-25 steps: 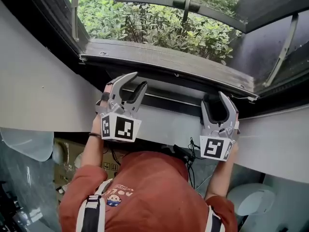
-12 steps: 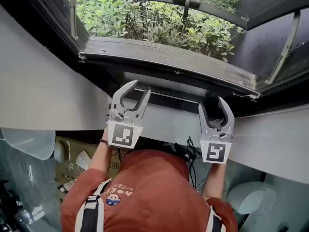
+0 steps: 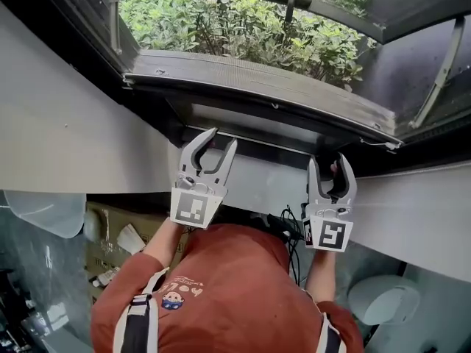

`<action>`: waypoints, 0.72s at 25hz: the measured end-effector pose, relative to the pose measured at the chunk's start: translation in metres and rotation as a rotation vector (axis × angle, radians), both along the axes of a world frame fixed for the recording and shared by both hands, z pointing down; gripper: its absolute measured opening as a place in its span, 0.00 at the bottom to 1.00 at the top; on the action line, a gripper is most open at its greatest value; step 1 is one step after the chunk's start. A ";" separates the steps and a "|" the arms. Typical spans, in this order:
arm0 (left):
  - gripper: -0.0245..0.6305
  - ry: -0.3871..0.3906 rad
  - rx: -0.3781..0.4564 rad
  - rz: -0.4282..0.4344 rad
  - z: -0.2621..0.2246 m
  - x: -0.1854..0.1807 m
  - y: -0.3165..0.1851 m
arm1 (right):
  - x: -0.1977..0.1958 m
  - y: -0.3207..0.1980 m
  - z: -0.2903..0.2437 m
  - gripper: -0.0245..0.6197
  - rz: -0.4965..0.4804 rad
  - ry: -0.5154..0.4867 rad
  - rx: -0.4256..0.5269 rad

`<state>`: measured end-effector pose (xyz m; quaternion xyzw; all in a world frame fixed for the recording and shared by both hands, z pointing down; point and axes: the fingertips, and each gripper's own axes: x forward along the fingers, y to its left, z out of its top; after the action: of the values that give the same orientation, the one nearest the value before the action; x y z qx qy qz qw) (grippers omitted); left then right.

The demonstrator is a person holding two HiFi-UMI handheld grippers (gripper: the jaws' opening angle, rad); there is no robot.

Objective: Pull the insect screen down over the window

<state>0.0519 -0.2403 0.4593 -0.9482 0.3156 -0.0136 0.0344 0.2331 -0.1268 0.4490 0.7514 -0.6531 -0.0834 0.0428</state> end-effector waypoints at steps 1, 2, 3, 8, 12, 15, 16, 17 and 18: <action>0.27 0.006 -0.001 -0.010 0.001 -0.001 0.000 | 0.000 0.000 0.000 0.43 0.006 -0.010 0.010; 0.27 0.010 -0.005 -0.017 0.002 -0.001 0.000 | 0.000 0.000 0.000 0.43 0.009 -0.017 0.016; 0.27 0.013 -0.008 -0.021 0.003 -0.002 0.001 | -0.001 0.000 0.001 0.43 0.011 -0.022 0.019; 0.27 0.005 0.003 -0.026 0.004 -0.003 0.001 | -0.001 -0.002 0.003 0.43 0.012 -0.028 0.017; 0.27 0.007 0.004 -0.032 0.003 -0.005 0.001 | -0.002 -0.002 0.003 0.43 0.011 -0.024 0.020; 0.27 -0.002 0.002 -0.032 0.004 -0.005 0.000 | -0.004 -0.003 0.003 0.42 0.009 -0.014 0.019; 0.27 -0.002 0.002 -0.031 0.005 -0.004 0.000 | -0.005 -0.003 0.003 0.42 0.007 -0.013 0.017; 0.27 -0.001 0.002 -0.030 0.004 -0.004 0.000 | -0.005 -0.003 0.003 0.42 0.005 -0.012 0.016; 0.25 -0.001 0.002 -0.030 0.004 -0.004 0.000 | -0.006 -0.003 0.003 0.39 0.004 -0.013 0.016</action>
<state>0.0482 -0.2406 0.4637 -0.9433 0.3296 -0.0143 0.0355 0.2273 -0.1301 0.4523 0.7535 -0.6512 -0.0837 0.0329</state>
